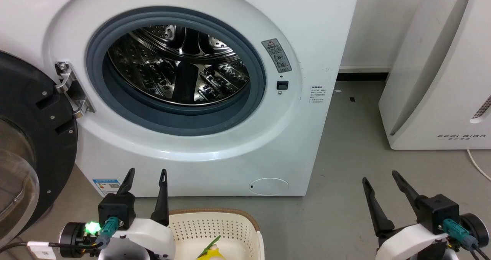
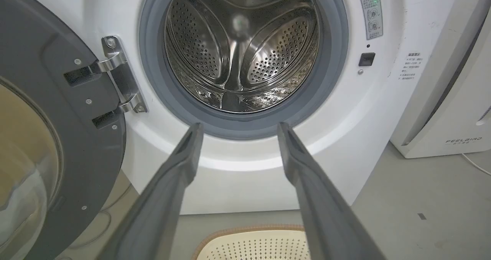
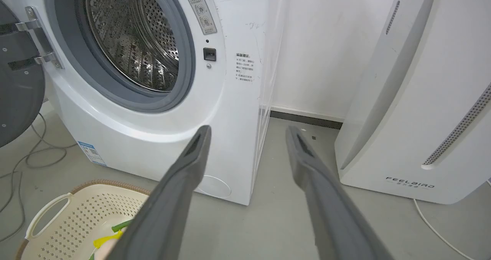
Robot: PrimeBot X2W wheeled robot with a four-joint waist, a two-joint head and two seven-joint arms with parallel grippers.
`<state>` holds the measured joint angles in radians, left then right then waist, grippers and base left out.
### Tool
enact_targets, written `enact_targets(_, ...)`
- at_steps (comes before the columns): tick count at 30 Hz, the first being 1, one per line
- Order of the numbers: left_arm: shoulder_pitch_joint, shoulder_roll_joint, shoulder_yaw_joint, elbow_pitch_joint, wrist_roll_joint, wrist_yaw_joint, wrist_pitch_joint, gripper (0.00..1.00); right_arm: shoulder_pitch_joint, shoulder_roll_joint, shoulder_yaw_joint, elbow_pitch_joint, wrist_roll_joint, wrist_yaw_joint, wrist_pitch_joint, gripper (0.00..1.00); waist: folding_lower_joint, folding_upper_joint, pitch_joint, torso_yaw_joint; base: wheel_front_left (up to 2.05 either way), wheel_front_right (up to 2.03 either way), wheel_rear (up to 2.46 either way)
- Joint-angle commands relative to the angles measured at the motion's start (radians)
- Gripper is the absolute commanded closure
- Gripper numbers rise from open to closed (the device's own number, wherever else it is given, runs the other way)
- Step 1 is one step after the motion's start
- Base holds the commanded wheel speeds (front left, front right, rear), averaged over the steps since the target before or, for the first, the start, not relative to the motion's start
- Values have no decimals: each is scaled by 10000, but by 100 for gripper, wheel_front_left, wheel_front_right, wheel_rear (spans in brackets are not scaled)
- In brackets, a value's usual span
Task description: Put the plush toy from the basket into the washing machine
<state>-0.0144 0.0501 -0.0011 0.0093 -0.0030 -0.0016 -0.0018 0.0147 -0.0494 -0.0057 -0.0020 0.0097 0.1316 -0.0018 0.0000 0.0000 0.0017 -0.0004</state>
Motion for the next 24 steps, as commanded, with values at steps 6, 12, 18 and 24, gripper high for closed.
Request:
enact_targets(6,-183,19,-159,201,1,109,-220,0,-61,-1,-190,23,125,-1,-220,0,0,0,71,-18,0,0,0)
enact_targets(12,-346,60,-296,392,37,125,-324,0,-112,-1,-288,32,180,-1,-324,0,0,0,160,-54,0,0,0)
enact_targets(18,-599,144,-506,716,93,132,-450,0,-189,-1,-391,26,250,-2,-450,0,0,0,313,-116,0,0,0)
enact_targets(24,-912,235,-766,1190,153,122,-575,0,-304,-2,-502,39,328,-2,-575,0,0,0,526,-187,0,0,0)
